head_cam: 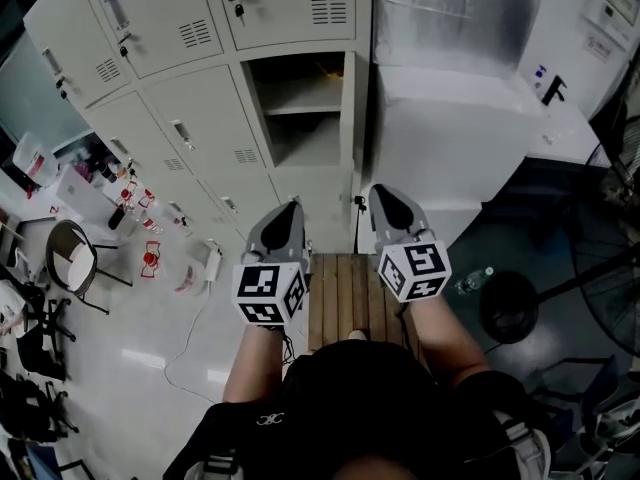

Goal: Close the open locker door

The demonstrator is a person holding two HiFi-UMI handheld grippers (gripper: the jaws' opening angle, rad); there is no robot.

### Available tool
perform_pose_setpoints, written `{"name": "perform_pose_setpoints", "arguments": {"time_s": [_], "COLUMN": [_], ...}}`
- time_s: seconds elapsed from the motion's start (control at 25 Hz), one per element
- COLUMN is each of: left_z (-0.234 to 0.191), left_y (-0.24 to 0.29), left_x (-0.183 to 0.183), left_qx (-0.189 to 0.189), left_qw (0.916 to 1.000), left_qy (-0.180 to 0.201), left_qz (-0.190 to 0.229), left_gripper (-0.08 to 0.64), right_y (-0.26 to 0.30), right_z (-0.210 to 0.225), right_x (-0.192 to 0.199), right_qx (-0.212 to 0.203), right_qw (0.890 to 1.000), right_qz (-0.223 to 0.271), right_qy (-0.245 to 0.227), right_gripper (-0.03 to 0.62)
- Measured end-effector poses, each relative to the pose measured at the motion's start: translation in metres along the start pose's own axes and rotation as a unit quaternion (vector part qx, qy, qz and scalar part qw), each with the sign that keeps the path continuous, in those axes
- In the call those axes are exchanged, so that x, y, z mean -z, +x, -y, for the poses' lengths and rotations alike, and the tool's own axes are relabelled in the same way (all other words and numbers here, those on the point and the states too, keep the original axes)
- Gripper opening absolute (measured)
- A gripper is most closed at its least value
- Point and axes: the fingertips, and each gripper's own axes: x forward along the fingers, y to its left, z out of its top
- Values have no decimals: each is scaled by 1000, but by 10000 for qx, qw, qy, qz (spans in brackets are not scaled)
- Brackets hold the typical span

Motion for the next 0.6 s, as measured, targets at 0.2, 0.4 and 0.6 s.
{"name": "perform_pose_setpoints", "arguments": {"time_s": [0.2,0.4,0.6], "left_z": [-9,-19,-31], "left_y": [4,5,7], "left_x": [2,3,6], "left_qx": [33,3,-63], "left_qw": [10000,9999,9998], "left_qy": [64,118,127], "left_qz": [-44,-98,-135], "left_gripper": [0,0,0], "right_y": [9,24,45], "right_z": [-12,-13,-10], "right_x": [15,38,53], "right_qx": [-892,-1315,-1488], "right_qw": [9958,9894,9846], "right_qz": [-90,-588,-913], "right_qy": [209,180,97], "right_gripper": [166,167,167]}}
